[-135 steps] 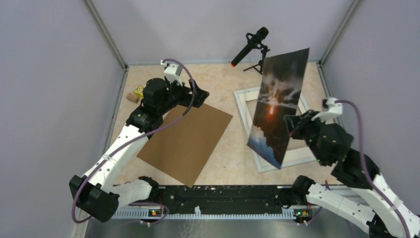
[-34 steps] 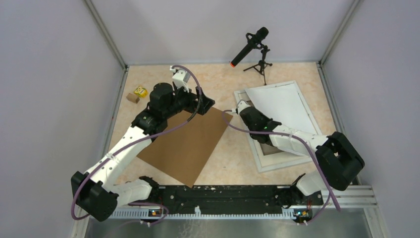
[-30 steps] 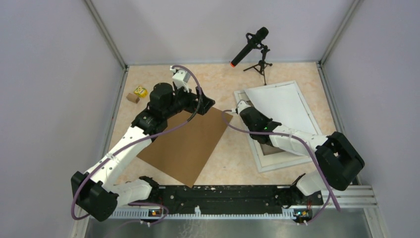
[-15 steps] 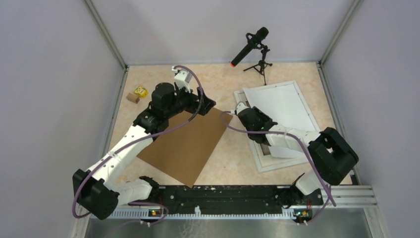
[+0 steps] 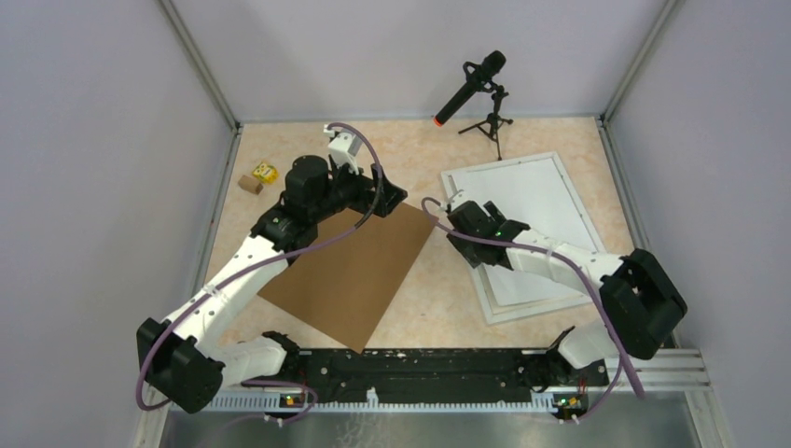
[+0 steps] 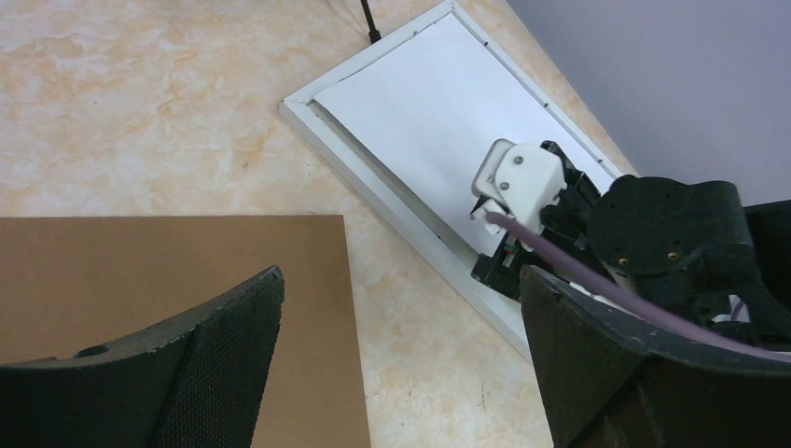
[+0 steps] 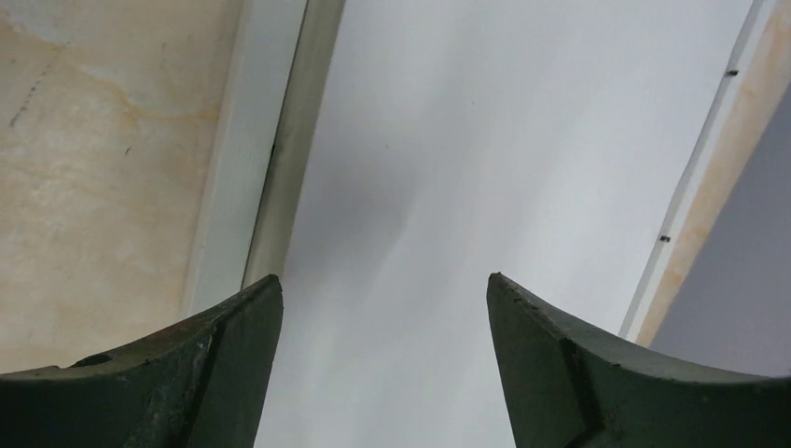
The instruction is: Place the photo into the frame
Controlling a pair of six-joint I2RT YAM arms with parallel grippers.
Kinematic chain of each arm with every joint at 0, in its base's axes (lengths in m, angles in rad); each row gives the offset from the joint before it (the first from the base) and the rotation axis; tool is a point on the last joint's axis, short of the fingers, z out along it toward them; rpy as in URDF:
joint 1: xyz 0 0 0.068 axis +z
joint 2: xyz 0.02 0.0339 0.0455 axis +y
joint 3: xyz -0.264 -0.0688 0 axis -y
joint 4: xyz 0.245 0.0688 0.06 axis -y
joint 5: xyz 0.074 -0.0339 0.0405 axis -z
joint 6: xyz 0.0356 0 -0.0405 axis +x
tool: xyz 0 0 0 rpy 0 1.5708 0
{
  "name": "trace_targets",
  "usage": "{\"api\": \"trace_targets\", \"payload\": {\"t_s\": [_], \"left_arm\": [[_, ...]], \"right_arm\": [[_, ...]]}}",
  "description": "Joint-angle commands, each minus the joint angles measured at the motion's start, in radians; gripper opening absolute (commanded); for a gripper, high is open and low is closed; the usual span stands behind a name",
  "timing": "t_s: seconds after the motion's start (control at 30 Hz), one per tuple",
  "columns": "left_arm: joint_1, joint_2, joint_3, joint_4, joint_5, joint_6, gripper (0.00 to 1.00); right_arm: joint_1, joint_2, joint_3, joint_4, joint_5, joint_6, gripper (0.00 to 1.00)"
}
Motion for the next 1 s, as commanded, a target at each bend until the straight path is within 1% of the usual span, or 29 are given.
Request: {"api": "trace_targets", "payload": {"t_s": [0.0, 0.17, 0.27, 0.33, 0.4, 0.57, 0.7, 0.77, 0.9, 0.97], "left_arm": [[-0.004, -0.002, -0.012, 0.053, 0.001, -0.007, 0.98], [-0.002, 0.0, -0.009, 0.056, 0.034, -0.015, 0.98], [-0.002, 0.011, -0.012, 0.055, 0.016, -0.013, 0.98], [-0.002, 0.02, -0.008, 0.052, 0.031, -0.015, 0.98], [-0.002, 0.017, -0.007, 0.052, 0.045, -0.02, 0.98], [-0.002, 0.029, -0.01, 0.052, 0.028, -0.012, 0.98], [-0.002, 0.04, -0.007, 0.05, 0.046, -0.014, 0.99], [-0.002, 0.045, -0.009, 0.05, 0.039, -0.012, 0.98], [-0.001, 0.072, -0.009, 0.043, 0.019, 0.003, 0.99], [-0.004, 0.088, -0.005, 0.032, -0.017, 0.021, 0.98]], "right_arm": [[0.01, -0.107, 0.025, -0.093, -0.087, 0.192, 0.79], [0.002, -0.158, -0.007, -0.07, -0.11, 0.278, 0.79], [-0.046, -0.158, -0.029, -0.039, -0.132, 0.346, 0.79], [-0.074, -0.159, -0.04, -0.015, -0.14, 0.388, 0.78], [-0.094, -0.166, -0.058, 0.028, -0.178, 0.434, 0.77], [-0.181, -0.182, -0.102, 0.112, -0.373, 0.567, 0.76], [-0.189, -0.187, -0.105, 0.144, -0.491, 0.601, 0.76], [-0.188, -0.201, -0.112, 0.168, -0.54, 0.656, 0.76], [-0.188, -0.237, -0.201, 0.347, -0.684, 0.854, 0.76], [-0.188, -0.232, -0.236, 0.456, -0.761, 0.922, 0.76]]}}
